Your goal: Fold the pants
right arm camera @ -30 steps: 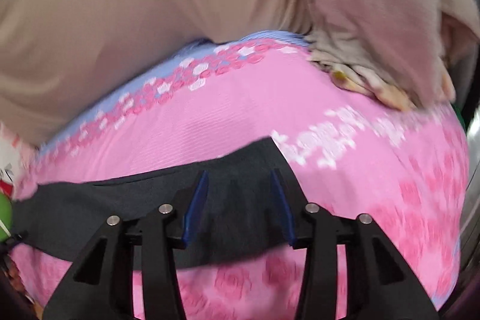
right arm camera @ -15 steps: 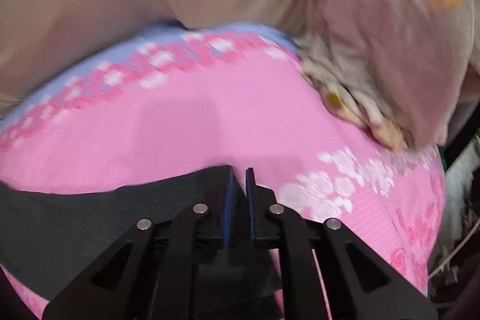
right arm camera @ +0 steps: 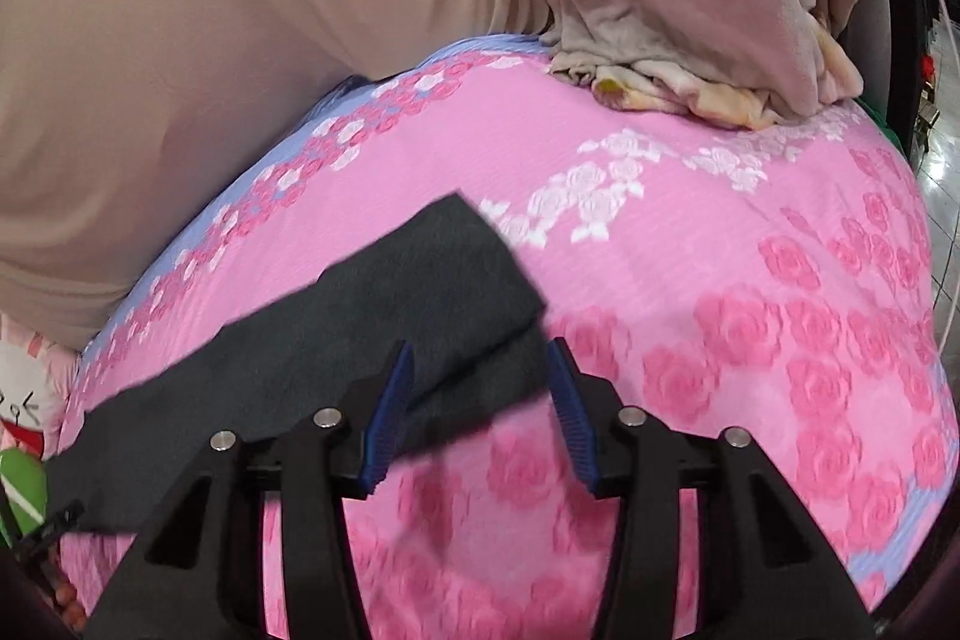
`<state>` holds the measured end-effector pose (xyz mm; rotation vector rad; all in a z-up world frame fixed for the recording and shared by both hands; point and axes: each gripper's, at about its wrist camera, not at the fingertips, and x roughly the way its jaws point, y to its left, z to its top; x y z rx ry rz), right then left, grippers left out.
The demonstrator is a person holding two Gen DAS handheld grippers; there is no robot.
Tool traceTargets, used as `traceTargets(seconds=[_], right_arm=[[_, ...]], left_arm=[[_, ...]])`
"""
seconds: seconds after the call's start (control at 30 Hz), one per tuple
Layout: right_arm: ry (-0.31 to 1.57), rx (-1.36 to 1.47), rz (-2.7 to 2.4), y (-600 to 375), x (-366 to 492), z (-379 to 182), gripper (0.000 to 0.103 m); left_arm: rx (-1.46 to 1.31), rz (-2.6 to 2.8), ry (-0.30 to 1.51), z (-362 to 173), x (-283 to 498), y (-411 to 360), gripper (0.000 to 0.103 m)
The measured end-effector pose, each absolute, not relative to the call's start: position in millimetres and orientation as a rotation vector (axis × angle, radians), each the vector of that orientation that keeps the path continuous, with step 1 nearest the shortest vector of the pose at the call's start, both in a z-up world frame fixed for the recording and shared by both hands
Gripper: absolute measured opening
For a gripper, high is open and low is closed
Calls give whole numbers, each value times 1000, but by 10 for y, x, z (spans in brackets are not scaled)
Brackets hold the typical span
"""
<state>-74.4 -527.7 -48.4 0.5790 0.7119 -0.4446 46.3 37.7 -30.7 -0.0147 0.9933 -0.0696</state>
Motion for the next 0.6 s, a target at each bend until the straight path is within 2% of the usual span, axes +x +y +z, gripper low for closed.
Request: traceTargets(seconds=[0.03, 0.07, 0.13, 0.27, 0.37, 0.47, 0.53, 0.57, 0.6], right_arm=[[736, 580, -466, -5371, -647, -530, 45], [768, 585, -487, -5448, -562, -601, 39], [803, 589, -481, -5496, -442, -712, 8], [709, 501, -448, -5235, -650, -285, 6], [770, 450, -500, -5268, -681, -396, 14], [807, 553, -516, -5372, -818, -615, 15], [755, 633, -484, -5337, -980, -615, 41], [740, 652, -476, -5301, -1024, -612, 60], [724, 669, -465, -5267, -1052, -619, 61]], left_arm=[[-15, -70, 989, -294, 432, 375, 77], [-14, -69, 984, -274, 394, 388, 78], [-16, -54, 977, -245, 332, 446, 78], [-20, -13, 972, -213, 280, 618, 78], [-21, -19, 984, -257, 311, 634, 79], [-22, -31, 1000, -290, 332, 595, 79], [-27, -51, 996, -289, 297, 569, 80], [-23, -57, 994, -294, 288, 553, 80], [-17, -60, 995, -304, 286, 536, 80]])
